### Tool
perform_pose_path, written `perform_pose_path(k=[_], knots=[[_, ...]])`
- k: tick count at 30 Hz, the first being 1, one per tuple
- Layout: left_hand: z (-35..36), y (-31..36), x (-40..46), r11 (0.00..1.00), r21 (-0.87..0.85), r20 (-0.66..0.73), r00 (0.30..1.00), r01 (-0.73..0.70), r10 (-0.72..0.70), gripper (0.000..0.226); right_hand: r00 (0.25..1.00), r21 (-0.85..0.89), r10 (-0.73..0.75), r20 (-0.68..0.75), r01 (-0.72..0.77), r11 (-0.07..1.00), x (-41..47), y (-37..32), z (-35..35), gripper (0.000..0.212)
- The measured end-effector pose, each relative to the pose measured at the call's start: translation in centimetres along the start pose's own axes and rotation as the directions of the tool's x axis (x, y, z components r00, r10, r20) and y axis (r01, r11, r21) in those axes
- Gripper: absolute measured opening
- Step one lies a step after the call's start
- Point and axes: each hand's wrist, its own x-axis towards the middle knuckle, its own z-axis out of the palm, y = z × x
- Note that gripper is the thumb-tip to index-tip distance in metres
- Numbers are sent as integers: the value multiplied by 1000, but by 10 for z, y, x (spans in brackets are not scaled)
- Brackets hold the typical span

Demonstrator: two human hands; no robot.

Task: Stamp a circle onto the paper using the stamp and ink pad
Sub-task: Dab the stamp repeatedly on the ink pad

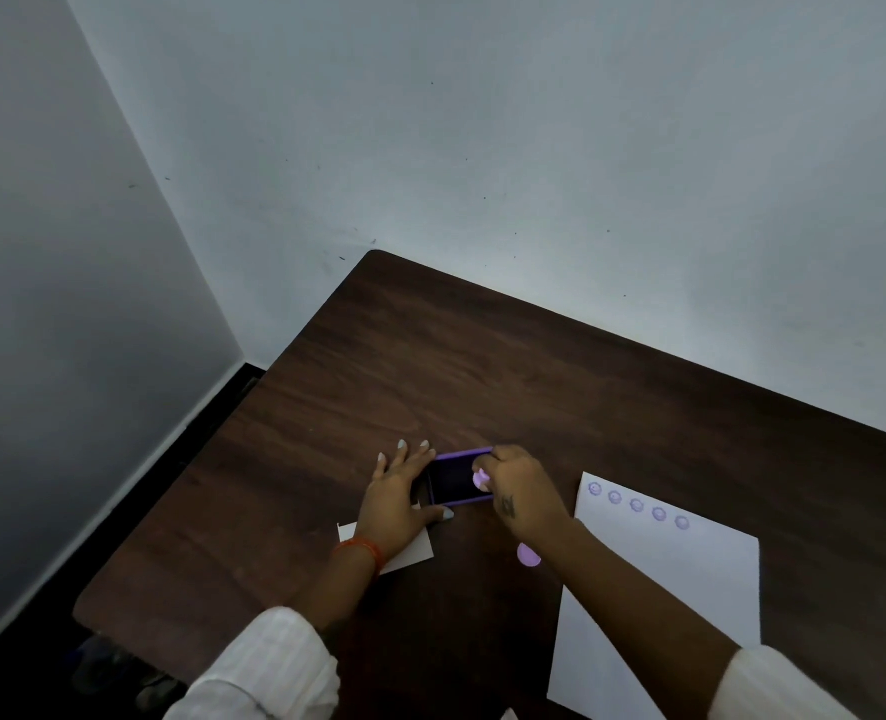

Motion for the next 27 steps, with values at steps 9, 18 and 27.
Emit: perform_pose_path(k=[9, 18, 27], knots=[[3, -3, 2, 1000, 15, -12, 1000, 5, -5, 81, 987, 63, 61, -146, -52, 997, 1, 1, 13, 23], [1, -1, 1, 1000, 10, -4, 1000, -1, 1, 81, 983, 141, -54, -173, 78, 987, -4, -1, -5, 12], [1, -2, 1, 1000, 11, 6, 1000, -8, 7, 80, 997, 9, -17, -69, 18, 1000, -2, 9, -9, 21]])
